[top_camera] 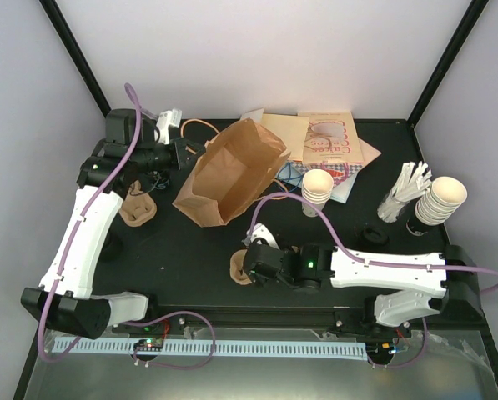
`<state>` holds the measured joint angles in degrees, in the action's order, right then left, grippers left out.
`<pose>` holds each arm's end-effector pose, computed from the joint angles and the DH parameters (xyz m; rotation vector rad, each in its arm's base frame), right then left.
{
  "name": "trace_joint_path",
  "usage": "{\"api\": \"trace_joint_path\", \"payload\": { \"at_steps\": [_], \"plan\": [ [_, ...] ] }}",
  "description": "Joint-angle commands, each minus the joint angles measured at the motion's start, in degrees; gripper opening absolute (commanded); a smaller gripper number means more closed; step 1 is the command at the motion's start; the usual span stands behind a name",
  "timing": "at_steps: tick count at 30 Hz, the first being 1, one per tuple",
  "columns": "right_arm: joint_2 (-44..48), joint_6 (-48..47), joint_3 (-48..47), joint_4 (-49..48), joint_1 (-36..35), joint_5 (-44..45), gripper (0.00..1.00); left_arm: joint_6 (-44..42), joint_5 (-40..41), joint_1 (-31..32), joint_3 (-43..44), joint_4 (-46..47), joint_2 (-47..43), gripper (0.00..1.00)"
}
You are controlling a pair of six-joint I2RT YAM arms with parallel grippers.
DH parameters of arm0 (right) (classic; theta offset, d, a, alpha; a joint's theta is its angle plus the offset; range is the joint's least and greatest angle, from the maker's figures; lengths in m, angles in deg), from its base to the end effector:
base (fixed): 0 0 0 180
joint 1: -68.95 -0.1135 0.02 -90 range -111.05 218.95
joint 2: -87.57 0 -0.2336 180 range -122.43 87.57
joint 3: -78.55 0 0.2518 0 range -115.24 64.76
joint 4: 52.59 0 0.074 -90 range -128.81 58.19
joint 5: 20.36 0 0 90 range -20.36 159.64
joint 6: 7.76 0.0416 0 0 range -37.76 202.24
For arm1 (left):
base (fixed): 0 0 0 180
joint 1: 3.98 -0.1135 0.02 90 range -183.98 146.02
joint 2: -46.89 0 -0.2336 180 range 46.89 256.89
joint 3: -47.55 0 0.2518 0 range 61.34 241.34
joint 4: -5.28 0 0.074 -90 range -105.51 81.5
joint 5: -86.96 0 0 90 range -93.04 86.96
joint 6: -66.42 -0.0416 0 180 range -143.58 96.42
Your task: Pack the takeout coffee
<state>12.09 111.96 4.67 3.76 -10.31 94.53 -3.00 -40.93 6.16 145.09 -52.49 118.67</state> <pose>0.0680 0.2644 0.2379 -0.8893 2.2995 0.2599 0.2557 -0.0717 0.3882 0.2093 2.1536 -1.0156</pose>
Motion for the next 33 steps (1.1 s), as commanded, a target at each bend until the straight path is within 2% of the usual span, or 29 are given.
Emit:
{"api": "trace_joint_path", "payload": {
  "at_steps": [1, 8, 14, 28, 33],
  "plan": [
    [-1.02, 19.42, 1.57, 4.55, 1.75, -0.31, 0.82, -1.04, -2.67, -0.44, 0.68, 3.57, -1.61, 0.02],
    [-5.51, 25.28, 2.41, 1.61, 4.53, -3.5, 0.82, -1.9, -2.93, -0.43, 2.29, 3.45, -1.04, 0.01],
    [-9.09, 26.11, 5.24, -4.42, 9.32, -11.64, 0.8, -2.29, -3.56, -0.45, 2.18, 3.62, -1.18, 0.02],
    [-17.43, 25.22, 4.63, -5.16, 11.79, -13.83, 0.7, -2.86, -4.72, -0.46, 2.1, 3.36, -0.77, 0.01],
    [-18.13, 25.46, 4.92, -4.95, 12.07, -13.24, 0.63, -3.5, -4.49, -0.46, 2.06, 2.91, -0.77, 0.02]
  ]
}}
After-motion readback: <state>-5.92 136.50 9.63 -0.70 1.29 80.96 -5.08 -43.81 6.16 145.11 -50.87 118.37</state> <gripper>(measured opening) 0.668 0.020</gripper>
